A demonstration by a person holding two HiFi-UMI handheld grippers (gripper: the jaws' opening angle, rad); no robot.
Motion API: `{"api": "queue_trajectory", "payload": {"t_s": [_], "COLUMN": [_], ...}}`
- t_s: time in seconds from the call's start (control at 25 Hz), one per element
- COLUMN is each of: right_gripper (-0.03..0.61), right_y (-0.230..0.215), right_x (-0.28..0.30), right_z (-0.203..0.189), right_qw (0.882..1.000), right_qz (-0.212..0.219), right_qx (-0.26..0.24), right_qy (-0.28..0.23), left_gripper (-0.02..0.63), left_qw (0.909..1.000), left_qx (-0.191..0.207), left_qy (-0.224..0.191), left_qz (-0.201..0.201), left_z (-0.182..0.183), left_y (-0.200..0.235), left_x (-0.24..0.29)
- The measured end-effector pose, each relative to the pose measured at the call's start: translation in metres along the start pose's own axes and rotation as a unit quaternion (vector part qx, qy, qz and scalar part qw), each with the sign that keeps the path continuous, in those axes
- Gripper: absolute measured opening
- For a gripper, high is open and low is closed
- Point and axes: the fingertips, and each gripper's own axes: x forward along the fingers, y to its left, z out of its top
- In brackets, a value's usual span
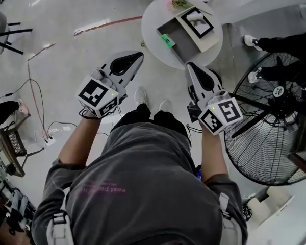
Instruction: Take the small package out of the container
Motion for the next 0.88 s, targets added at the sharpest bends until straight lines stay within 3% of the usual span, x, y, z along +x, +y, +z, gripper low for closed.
{"api": "queue_trajectory", "payload": {"t_s": [0.36, 0.64, 0.88], "right_gripper": [0.021, 0.021, 0.021], "right_y": [-0.035, -0.075, -0.111], "right_x": [0.032, 0.054, 0.067], "right_z": [0.007, -0.005, -0.011], "right_qw": [1.000, 0.999, 0.999], "right_qz": [-0.001, 0.016, 0.022], "right_qx": [0.006, 0.019, 0.036], "right_qy": [0.001, 0.024, 0.035], "left_gripper": [0.015, 0.015, 0.015], "left_qw": [0.9993, 0.9969, 0.9930], "left_qx": [0.011, 0.021, -0.009], "left_qy": [0.036, 0.074, 0.107], "left_qz": [-0.003, 0.019, 0.049], "left_z": [-0.026, -0.059, -0.088], "left_y": [0.023, 0.042, 0.059], "left_x": [0.035, 0.066, 0.097]}}
